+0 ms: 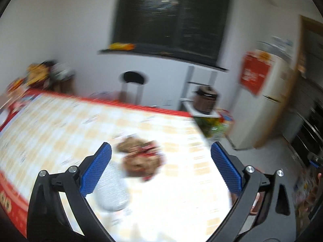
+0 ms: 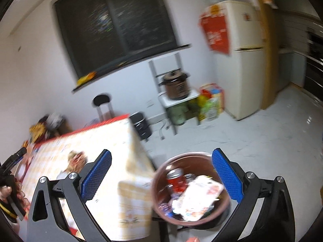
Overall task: Collect trash
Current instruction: 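Return both tools over the table toward the sponge and brown paper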
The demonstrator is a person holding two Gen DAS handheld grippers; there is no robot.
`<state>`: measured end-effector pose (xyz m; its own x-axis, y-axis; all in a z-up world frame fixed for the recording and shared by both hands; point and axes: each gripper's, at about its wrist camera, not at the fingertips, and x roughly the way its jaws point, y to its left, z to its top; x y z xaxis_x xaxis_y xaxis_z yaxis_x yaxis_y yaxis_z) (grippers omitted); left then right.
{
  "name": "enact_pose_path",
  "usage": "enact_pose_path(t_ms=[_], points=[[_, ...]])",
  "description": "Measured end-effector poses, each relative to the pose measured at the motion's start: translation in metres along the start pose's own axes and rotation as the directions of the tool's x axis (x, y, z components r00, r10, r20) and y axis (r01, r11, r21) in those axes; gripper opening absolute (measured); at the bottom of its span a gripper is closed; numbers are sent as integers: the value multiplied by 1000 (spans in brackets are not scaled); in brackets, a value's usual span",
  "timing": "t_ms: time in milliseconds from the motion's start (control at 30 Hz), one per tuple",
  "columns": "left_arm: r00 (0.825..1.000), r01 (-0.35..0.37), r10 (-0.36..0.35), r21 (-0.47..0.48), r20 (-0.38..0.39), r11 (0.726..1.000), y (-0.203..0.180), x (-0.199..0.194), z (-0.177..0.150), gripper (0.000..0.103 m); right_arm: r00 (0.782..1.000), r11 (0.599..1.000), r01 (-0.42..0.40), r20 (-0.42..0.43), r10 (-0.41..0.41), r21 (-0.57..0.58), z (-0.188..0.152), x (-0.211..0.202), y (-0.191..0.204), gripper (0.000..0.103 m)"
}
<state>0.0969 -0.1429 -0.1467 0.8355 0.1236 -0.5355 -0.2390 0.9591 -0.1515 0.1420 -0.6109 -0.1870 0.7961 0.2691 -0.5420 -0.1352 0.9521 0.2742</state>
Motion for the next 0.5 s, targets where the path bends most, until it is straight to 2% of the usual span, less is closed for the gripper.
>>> enact_pose_path(t_ms=[67, 200, 367, 500], points=[[998, -52, 51, -54, -22, 997, 36, -3, -9, 97, 999, 999, -37, -24, 37, -11, 0, 17, 25, 98], [993, -99, 93, -87, -67, 991, 85, -1, -21, 97, 994, 996, -84, -71, 83, -9, 0, 45, 77, 98], [986, -82, 62, -124, -156, 989, 119, 31, -41, 97, 986, 992, -112, -132, 103, -64, -10, 66, 142, 98], [960, -89, 48, -136, -276, 987, 128, 87, -60, 97, 983, 992, -90, -165, 75, -84, -19, 78, 178, 98]])
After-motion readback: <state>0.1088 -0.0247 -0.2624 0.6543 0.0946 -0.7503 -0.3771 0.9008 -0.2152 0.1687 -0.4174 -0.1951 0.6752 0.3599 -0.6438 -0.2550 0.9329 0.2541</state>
